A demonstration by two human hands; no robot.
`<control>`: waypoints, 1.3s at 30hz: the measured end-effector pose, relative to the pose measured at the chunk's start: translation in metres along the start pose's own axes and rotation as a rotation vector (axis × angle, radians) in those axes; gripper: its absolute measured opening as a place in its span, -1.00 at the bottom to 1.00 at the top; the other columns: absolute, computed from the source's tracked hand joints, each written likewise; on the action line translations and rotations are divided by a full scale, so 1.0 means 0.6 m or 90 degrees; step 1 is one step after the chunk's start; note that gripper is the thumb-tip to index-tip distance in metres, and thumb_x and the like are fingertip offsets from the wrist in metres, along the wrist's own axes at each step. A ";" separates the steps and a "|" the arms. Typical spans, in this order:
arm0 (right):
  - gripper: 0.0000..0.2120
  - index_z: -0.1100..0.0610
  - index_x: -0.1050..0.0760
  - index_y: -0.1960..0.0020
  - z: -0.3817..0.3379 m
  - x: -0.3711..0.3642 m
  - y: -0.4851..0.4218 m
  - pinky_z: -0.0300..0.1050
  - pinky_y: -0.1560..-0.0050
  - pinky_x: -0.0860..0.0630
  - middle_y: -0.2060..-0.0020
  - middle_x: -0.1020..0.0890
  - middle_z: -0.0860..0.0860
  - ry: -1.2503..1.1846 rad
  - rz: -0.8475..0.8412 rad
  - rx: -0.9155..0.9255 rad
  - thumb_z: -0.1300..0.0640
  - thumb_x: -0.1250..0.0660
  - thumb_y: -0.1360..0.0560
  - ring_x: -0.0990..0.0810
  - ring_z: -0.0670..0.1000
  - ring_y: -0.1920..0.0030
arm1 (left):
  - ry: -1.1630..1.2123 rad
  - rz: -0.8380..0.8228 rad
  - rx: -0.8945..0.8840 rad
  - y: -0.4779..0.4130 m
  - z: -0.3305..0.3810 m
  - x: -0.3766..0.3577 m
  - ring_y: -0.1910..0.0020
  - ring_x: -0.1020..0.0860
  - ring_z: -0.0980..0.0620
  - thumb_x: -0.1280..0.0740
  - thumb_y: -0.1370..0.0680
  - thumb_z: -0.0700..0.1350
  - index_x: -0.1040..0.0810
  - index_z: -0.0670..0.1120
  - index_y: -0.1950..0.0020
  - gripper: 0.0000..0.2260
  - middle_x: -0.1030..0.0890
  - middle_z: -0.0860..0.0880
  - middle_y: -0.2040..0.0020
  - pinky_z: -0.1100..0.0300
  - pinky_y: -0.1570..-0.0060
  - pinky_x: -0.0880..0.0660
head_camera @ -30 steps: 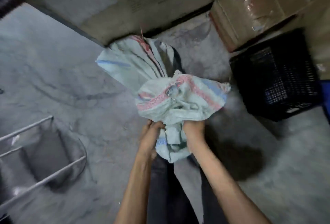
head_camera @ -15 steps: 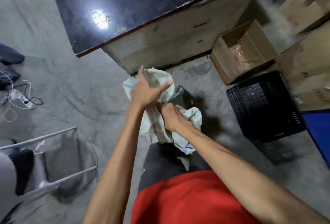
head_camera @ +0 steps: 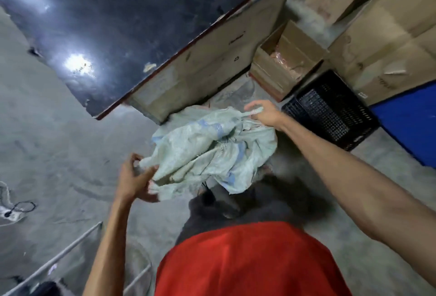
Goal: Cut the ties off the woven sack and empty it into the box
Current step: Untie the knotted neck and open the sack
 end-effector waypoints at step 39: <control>-0.53 0.18 -0.42 -0.31 0.112 -0.247 0.129 -0.10 0.23 -0.64 -0.08 -0.64 0.17 -0.704 0.117 -0.320 -0.06 -0.40 -0.52 -0.68 0.08 0.09 | 0.029 0.040 0.088 -0.032 0.053 0.024 0.27 -0.66 0.03 -0.24 -0.62 -0.23 -0.60 -0.31 -0.07 -0.80 -0.61 -0.41 0.11 0.22 0.34 -0.48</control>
Point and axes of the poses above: each hand's wrist, its own y-axis away from the middle knuckle, its own x-axis out of the back of the hand, z = x × y, the point moved 9 cm from there along -y, towards the middle knuckle
